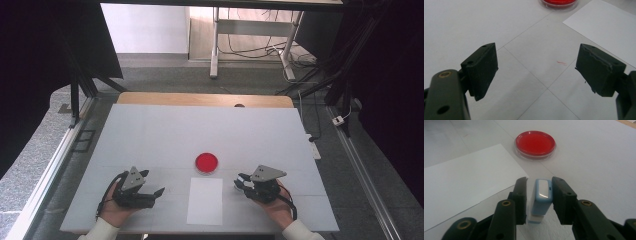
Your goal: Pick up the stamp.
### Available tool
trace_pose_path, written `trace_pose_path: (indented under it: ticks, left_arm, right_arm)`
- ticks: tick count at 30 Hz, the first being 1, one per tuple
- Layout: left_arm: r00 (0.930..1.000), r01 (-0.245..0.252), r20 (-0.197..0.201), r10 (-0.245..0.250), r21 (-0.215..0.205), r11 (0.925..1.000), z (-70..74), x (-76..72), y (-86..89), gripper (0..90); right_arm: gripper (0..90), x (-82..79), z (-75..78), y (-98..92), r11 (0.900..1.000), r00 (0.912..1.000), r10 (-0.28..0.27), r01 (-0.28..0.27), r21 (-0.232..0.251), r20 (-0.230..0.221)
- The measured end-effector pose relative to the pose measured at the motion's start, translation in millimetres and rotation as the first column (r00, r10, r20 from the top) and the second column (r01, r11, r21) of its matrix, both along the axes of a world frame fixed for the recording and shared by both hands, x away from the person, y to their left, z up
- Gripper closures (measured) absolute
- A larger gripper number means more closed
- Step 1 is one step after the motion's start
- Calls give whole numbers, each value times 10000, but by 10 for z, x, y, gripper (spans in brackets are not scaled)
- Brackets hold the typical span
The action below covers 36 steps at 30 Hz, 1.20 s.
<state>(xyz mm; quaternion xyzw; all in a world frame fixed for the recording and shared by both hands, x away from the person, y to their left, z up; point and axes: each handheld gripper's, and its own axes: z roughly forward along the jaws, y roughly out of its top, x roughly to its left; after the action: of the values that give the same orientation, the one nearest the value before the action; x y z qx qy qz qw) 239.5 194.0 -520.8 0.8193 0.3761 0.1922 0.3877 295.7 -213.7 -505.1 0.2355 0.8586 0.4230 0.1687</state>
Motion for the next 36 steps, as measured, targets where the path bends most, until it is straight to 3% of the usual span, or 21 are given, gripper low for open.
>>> trace_pose_path:
  ticks: [16,27,36]
  left_arm:
    - [10000,27,-2,-27,8,10000,-2,-1,0,178]
    - [10000,21,-5,-21,27,10000,-4,2,0,178]
    - [10000,24,-11,-23,43,10000,-9,4,-4,178]
  right_arm:
    - [745,-9,13,-15,10000,10000,8,-8,-8,96]
    - [746,-22,72,-88,9983,9990,-231,209,542,387]
    - [746,-8,75,-108,9959,9990,-375,354,827,234]
